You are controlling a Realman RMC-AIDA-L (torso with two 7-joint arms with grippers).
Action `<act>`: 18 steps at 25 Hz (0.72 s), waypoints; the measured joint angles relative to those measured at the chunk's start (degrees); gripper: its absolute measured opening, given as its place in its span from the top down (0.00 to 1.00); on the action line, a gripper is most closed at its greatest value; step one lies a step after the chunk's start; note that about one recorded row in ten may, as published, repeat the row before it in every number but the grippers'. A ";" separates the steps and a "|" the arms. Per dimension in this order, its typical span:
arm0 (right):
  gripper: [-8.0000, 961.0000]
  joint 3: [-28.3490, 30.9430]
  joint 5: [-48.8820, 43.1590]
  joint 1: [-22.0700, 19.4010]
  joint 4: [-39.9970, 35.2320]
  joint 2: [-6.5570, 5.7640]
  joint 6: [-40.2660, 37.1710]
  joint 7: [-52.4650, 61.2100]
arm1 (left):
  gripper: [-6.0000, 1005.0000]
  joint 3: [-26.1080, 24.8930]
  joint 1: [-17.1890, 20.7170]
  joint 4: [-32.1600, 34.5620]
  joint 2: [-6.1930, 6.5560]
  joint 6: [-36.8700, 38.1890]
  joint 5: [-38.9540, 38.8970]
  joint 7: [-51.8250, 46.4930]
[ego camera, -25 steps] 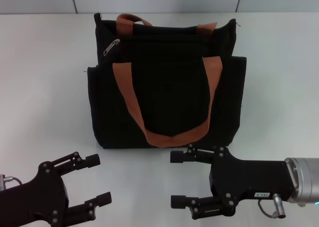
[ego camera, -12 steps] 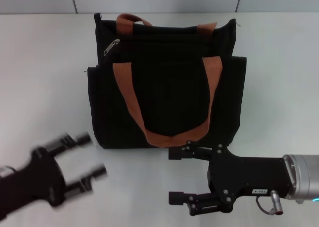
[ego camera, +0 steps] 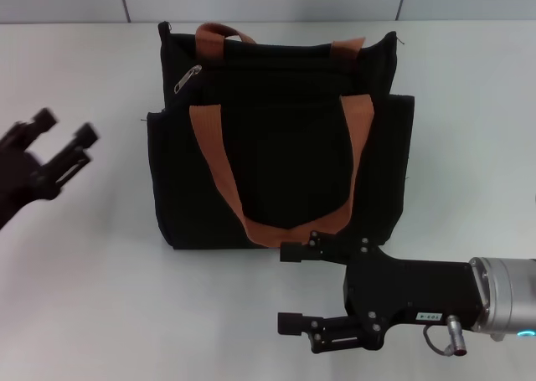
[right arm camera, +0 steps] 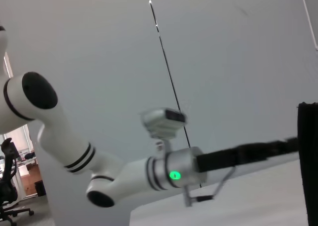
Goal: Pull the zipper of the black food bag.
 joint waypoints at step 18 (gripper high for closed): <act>0.13 0.18 3.26 0.06 1.03 0.01 2.58 0.54 | 0.25 11.96 -12.33 -3.18 -0.53 -7.61 -6.89 -0.03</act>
